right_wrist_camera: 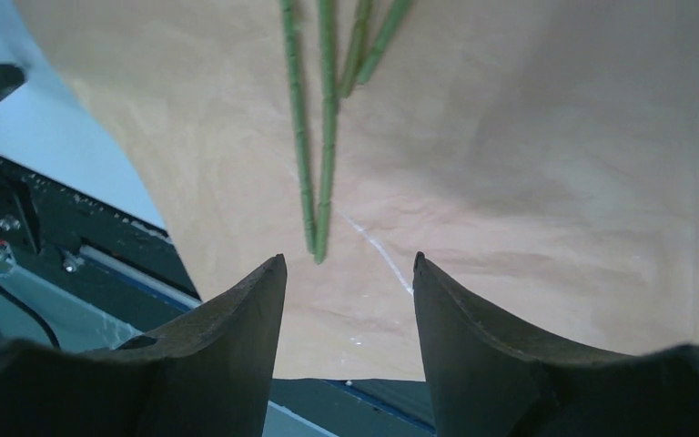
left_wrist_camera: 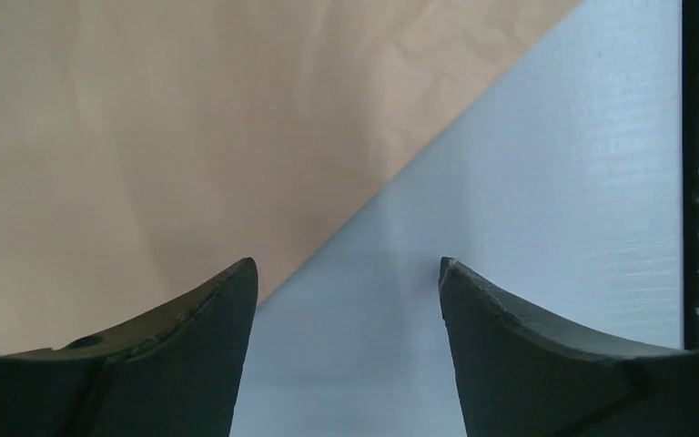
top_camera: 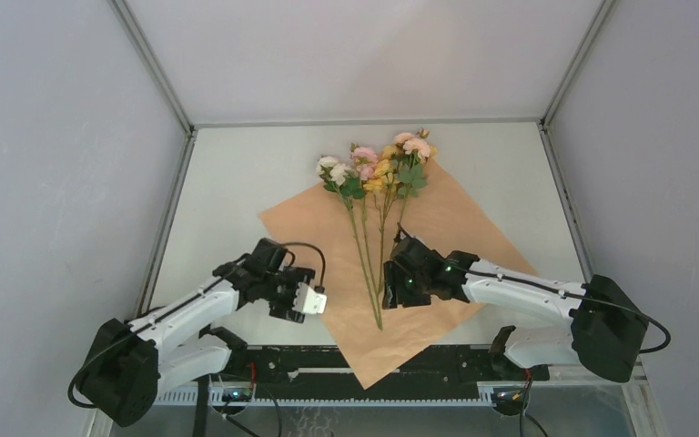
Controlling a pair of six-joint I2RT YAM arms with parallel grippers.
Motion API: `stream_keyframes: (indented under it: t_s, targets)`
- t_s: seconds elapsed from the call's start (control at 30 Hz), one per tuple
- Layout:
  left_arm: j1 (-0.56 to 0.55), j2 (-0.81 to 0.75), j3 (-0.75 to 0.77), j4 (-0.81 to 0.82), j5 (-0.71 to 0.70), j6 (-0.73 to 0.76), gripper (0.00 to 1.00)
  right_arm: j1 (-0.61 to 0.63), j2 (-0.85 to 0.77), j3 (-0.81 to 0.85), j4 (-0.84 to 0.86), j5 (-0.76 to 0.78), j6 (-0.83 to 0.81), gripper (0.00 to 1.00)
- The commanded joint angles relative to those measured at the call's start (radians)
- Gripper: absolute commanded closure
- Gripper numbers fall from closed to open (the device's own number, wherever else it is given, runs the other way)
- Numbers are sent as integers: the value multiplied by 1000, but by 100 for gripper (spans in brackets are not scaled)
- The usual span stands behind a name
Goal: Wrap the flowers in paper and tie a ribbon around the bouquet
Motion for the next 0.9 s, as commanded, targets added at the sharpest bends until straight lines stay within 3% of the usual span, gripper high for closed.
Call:
stream_keyframes:
  t_s: [0.0,0.17,0.37,0.5,0.67,0.77,0.87]
  targets:
    - [-81,-36,-106,239,-86,251,22,62,-35,-12,89,26,62,38]
    - [-177,-49,-189,277,-131,279,20,99,-61,-27,92,50,106,38]
    - [-230,-56,-251,401,-199,226,27,102,-88,-37,93,50,119,38]
    - [-229,-64,-186,413,-191,67,51,107,-84,-39,79,21,110,38]
    - [-229,-54,-124,349,-163,6,98,160,-92,-42,138,-115,-6,38]
    - [-229,-29,-69,244,-151,-47,100,209,-132,-22,136,-162,-132,37]
    - [-227,7,0,141,-111,-112,100,271,-204,27,99,-88,-345,35]
